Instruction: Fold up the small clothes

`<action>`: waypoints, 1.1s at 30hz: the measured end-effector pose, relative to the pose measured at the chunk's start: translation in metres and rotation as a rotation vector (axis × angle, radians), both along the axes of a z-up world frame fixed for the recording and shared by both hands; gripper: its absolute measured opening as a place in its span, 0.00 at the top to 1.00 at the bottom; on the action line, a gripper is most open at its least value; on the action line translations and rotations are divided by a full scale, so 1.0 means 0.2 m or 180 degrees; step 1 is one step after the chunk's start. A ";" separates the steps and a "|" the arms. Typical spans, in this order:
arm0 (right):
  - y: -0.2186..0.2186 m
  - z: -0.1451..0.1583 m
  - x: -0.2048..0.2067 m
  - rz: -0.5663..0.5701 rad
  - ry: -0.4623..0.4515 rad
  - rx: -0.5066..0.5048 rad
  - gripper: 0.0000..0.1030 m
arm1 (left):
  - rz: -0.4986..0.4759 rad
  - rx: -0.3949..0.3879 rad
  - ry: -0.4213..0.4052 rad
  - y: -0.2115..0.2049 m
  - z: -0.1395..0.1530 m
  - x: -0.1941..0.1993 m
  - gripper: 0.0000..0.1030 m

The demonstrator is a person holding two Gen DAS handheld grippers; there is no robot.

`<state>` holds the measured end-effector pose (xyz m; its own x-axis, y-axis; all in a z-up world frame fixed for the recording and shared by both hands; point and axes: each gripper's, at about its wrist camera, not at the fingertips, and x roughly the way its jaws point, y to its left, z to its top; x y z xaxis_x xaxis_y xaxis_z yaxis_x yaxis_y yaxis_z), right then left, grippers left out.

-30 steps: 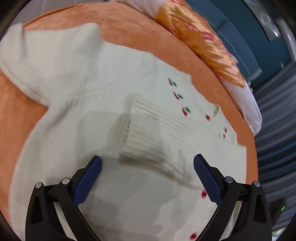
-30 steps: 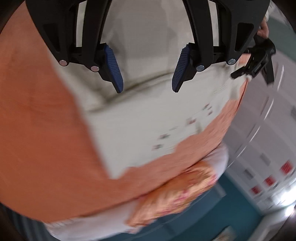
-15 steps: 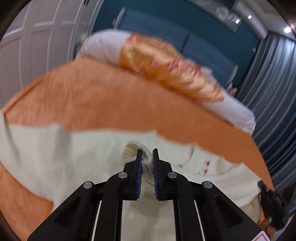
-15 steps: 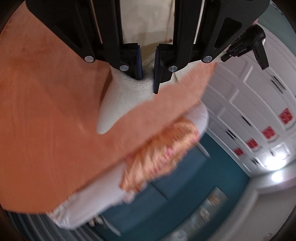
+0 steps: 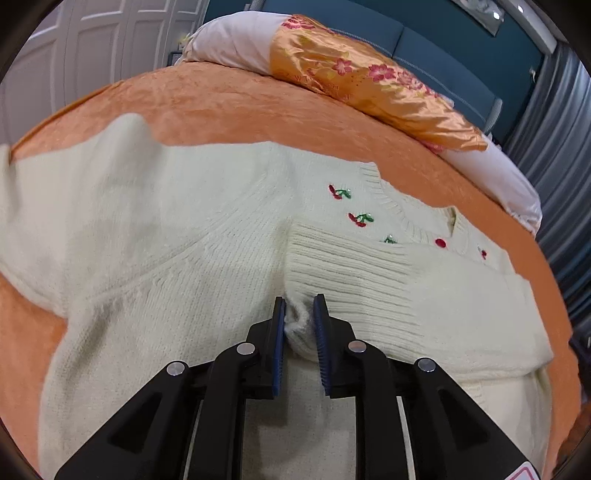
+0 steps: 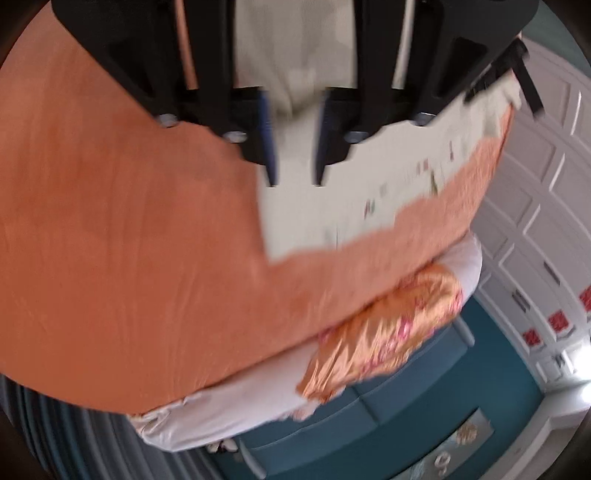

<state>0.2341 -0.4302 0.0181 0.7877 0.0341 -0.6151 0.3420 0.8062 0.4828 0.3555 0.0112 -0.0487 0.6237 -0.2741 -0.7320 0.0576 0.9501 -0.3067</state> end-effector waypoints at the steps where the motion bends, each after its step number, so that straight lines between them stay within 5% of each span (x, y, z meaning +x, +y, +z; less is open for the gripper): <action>1: -0.05 0.01 0.06 0.0006 0.0035 0.0020 0.50 | 0.0004 -0.0029 -0.0017 0.00 0.00 -0.01 0.82; 2: -0.06 -0.01 0.15 0.0029 0.0132 0.0022 0.44 | 0.0007 -0.0050 -0.0031 0.00 0.00 -0.01 0.82; 7: -0.06 -0.22 0.57 0.0267 0.0796 -0.0066 0.47 | 0.0008 -0.0121 -0.0064 0.01 -0.01 -0.02 0.82; 9: -0.03 -0.22 0.63 0.0341 0.0813 -0.0236 0.86 | 0.0011 -0.0150 -0.0069 0.02 -0.02 -0.02 0.82; 13: -0.04 -0.11 0.53 0.0267 0.0211 -0.0237 0.87 | 0.0010 -0.0152 -0.0092 0.01 -0.02 -0.03 0.81; 16: -0.11 -0.34 0.59 0.0174 0.0755 -0.0283 0.87 | -0.0001 -0.0129 -0.0101 0.00 -0.03 -0.02 0.81; 20: -0.10 -0.20 0.51 -0.0121 0.0589 -0.0307 0.84 | 0.0004 -0.0072 -0.0108 -0.01 -0.02 -0.02 0.81; 24: 0.18 -0.02 0.31 0.0464 0.0153 -0.0428 0.84 | 0.0006 -0.0055 -0.0117 -0.01 -0.03 -0.02 0.81; 28: 0.43 -0.20 0.25 0.1040 0.0526 -0.0648 0.86 | 0.0006 -0.0056 -0.0116 -0.01 -0.03 -0.02 0.81; 33: 0.21 -0.31 0.10 0.0603 0.0524 -0.0395 1.00 | 0.0008 -0.0055 -0.0119 -0.01 -0.03 -0.02 0.81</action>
<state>0.2542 -0.3881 -0.0431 0.6635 0.0876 -0.7430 0.2453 0.9127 0.3267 0.3505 0.0091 -0.0543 0.6512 -0.2850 -0.7034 0.0670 0.9448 -0.3208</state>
